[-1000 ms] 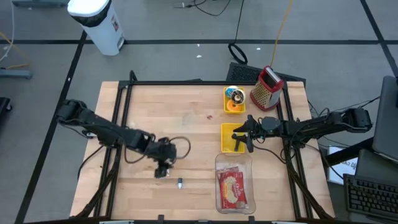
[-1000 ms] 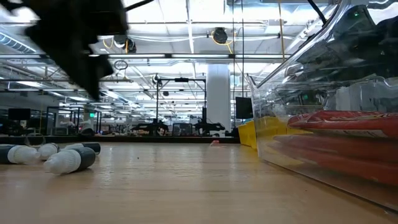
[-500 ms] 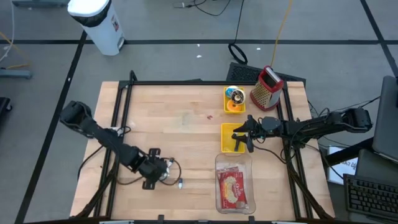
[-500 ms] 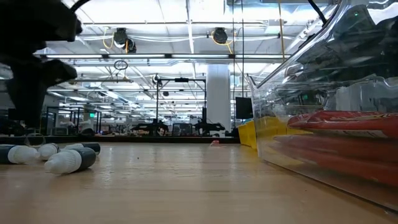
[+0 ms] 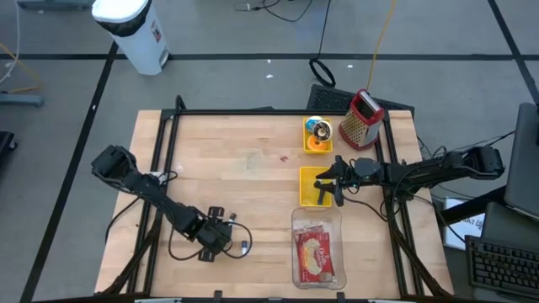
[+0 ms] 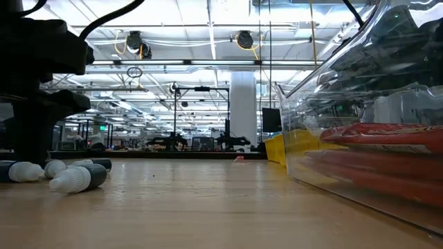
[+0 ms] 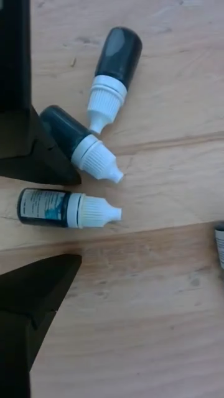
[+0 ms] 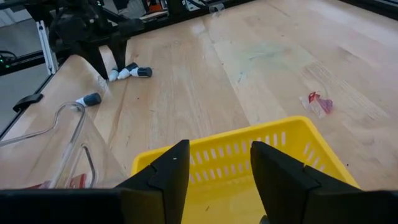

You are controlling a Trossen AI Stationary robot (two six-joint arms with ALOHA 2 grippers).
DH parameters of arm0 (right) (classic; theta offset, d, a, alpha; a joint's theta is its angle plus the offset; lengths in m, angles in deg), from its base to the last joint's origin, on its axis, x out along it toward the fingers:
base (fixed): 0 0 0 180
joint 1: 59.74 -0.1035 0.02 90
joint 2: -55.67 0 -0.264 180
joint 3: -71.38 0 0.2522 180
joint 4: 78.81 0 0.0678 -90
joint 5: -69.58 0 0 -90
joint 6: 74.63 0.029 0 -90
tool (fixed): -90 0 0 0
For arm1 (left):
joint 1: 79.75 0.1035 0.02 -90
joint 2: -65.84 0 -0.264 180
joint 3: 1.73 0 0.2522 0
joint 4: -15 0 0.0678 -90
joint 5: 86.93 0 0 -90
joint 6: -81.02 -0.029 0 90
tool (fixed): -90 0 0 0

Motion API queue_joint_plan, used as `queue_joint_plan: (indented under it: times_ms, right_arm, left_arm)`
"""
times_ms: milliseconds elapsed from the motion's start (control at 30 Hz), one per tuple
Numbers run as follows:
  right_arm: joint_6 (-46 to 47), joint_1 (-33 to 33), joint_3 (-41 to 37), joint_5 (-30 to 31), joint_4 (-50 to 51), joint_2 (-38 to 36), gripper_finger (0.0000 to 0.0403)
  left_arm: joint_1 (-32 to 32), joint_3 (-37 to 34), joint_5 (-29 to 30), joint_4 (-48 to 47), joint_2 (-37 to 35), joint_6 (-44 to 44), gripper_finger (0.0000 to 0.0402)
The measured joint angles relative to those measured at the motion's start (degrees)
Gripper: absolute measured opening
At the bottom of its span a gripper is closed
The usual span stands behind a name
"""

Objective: Pick & Place Food Item
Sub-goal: Put the brown food coloring bottle into the bottom yellow bin

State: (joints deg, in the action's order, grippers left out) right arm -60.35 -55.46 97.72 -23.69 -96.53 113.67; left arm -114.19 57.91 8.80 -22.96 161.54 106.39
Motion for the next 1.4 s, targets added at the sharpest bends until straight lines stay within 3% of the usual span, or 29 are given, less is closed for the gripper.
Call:
queue_joint_plan:
  times_ms: [367, 533, 633, 833, 1000, 1067, 1200, 1400]
  right_arm:
    - [0.0, 0.0, 0.0, 0.0, 0.0, 0.0, 0.0155]
    - [0.0, 0.0, 0.0, 0.0, 0.0, 0.0, 0.0155]
    - [0.0, 0.0, 0.0, 0.0, -0.1, 0.0, 0.0155]
    - [0.2, 0.0, 0.0, 0.0, -2.5, 0.0, 0.0155]
    - [4.9, 0.0, 0.0, 0.7, -6.8, 0.0, 0.0155]
    - [7.4, 0.0, 0.0, 2.9, -9.8, 0.0, 0.0155]
    - [9.1, 0.0, 0.0, 7.8, -14.8, 0.0, 0.0155]
    - [8.7, -0.2, 0.0, 9.5, -19.4, 0.0, 0.0155]
  left_arm:
    - [2.4, 0.1, -0.8, -0.1, -0.3, -1.3, 0.0075]
    - [3.8, 3.8, -1.4, -3.8, 0.0, -8.3, 0.0068]
    - [5.3, 7.5, 2.9, -7.4, 0.2, -14.9, 0.0089]
    - [10.3, 13.7, 17.6, -10.2, 0.1, -29.3, 0.0102]
    - [15.8, 15.9, 32.2, -1.1, 0.0, -47.6, 0.0077]
    - [18.2, 15.9, 35.0, 5.7, 0.0, -54.6, 0.007]
    - [22.9, 15.9, 33.9, 16.3, -0.1, -64.1, 0.0075]
    - [27.3, 16.0, 32.4, 24.0, -0.1, -73.4, 0.0089]
